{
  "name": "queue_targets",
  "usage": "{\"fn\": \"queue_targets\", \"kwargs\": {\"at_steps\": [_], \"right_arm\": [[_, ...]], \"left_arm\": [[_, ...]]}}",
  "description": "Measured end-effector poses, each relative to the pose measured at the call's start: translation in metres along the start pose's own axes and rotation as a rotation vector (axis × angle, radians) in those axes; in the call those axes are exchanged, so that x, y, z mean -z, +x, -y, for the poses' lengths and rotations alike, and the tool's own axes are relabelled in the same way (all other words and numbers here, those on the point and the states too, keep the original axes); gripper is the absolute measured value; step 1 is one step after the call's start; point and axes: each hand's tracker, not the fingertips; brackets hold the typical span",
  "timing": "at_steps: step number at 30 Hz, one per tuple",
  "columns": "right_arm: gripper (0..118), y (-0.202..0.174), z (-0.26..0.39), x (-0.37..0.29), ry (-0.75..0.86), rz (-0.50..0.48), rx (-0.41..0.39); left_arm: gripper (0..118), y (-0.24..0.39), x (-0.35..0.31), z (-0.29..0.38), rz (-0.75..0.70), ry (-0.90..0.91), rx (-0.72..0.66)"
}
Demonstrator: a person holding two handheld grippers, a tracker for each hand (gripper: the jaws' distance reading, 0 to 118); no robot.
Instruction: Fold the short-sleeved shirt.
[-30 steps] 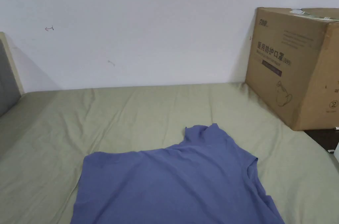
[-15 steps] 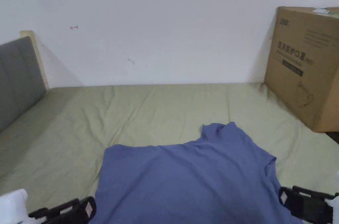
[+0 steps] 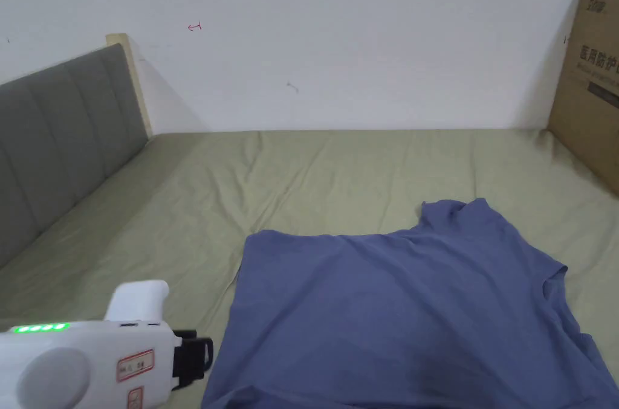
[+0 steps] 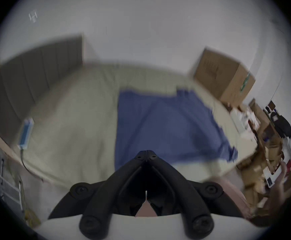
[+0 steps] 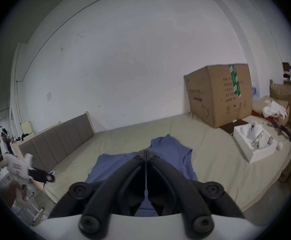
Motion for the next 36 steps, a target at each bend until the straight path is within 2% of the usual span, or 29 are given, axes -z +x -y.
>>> {"fn": "queue_targets", "kwargs": {"at_steps": [1, 2, 3, 4, 5, 6, 7, 10, 11, 12, 13, 14, 15, 17, 18, 20, 22, 23, 24, 25, 26, 30, 32, 34, 36], "right_arm": [[1, 0.003, 0.003, 0.003, -0.029, -0.01, 0.019], [1, 0.006, 0.007, 0.005, -0.049, -0.011, 0.032], [1, 0.008, 0.011, 0.007, -0.07, -0.009, 0.045], [1, 0.013, 0.014, 0.01, -0.087, -0.004, 0.056], [1, 0.015, 0.018, 0.012, -0.104, -0.002, 0.068], [1, 0.017, 0.021, 0.013, -0.123, -0.001, 0.086], [1, 0.019, 0.025, 0.014, -0.142, -0.003, 0.1], [1, 0.025, 0.033, 0.02, -0.187, 0.004, 0.121], [1, 0.026, 0.035, 0.021, -0.198, 0.006, 0.121], [1, 0.027, 0.036, 0.023, -0.21, 0.007, 0.122], [1, 0.028, 0.037, 0.024, -0.219, 0.008, 0.122], [1, 0.029, 0.038, 0.023, -0.223, 0.009, 0.122], [1, 0.03, 0.038, 0.023, -0.227, 0.01, 0.122], [1, 0.037, 0.038, 0.02, -0.229, 0.015, 0.118], [1, 0.042, 0.036, 0.019, -0.23, 0.007, 0.121], [1, 0.052, 0.035, 0.018, -0.239, 0.059, 0.122], [2, 0.07, 0.033, 0.026, -0.342, 0.097, 0.17], [29, 0.079, 0.034, 0.033, -0.414, 0.107, 0.195], [70, 0.095, 0.039, 0.043, -0.479, 0.145, 0.219], [100, 0.109, 0.047, 0.054, -0.559, 0.183, 0.227], [106, 0.118, 0.055, 0.062, -0.607, 0.202, 0.238], [106, 0.142, 0.096, 0.094, -0.81, 0.276, 0.158], [105, 0.15, 0.114, 0.104, -0.838, 0.295, 0.19], [104, 0.154, 0.119, 0.109, -0.818, 0.253, 0.24], [94, 0.147, 0.117, 0.111, -0.803, 0.244, 0.221]], "left_arm": [[12, -0.009, 0.015, 0.004, 0.027, -0.037, -0.02], [60, -0.014, 0.025, 0.007, 0.016, -0.047, -0.034], [60, -0.017, 0.039, 0.012, -0.021, -0.077, -0.021], [77, -0.02, 0.051, 0.014, -0.047, -0.097, -0.012], [110, -0.02, 0.06, 0.018, -0.058, -0.116, -0.002], [116, -0.017, 0.063, 0.021, -0.059, -0.096, 0.029], [112, -0.014, 0.071, 0.026, -0.084, -0.101, 0.069], [113, -0.014, 0.102, 0.036, -0.145, -0.162, 0.118], [104, -0.015, 0.109, 0.042, -0.158, -0.17, 0.121], [73, -0.013, 0.11, 0.045, -0.164, -0.147, 0.131], [5, -0.011, 0.11, 0.045, -0.199, -0.102, 0.159], [0, -0.011, 0.107, 0.052, -0.303, -0.059, 0.177], [0, -0.008, 0.096, 0.055, -0.272, -0.01, 0.163], [0, -0.008, 0.089, 0.057, -0.153, -0.026, 0.111], [0, -0.006, 0.085, 0.06, -0.166, -0.018, 0.102], [0, -0.014, 0.084, 0.062, -0.172, -0.004, 0.104], [0, -0.012, 0.077, 0.065, -0.161, 0.017, 0.098], [0, -0.011, 0.073, 0.067, -0.161, 0.035, 0.095], [0, -0.011, 0.07, 0.068, -0.154, 0.057, 0.089], [0, -0.01, 0.066, 0.067, -0.142, 0.075, 0.084], [0, -0.01, 0.064, 0.067, -0.137, 0.096, 0.083], [0, -0.003, 0.061, 0.067, -0.143, 0.132, 0.095], [0, -0.012, 0.067, 0.068, -0.153, 0.132, 0.118], [0, -0.015, 0.073, 0.065, -0.165, 0.11, 0.139], [0, 0.015, 0.067, 0.075, -0.165, 0.107, 0.138]]}}
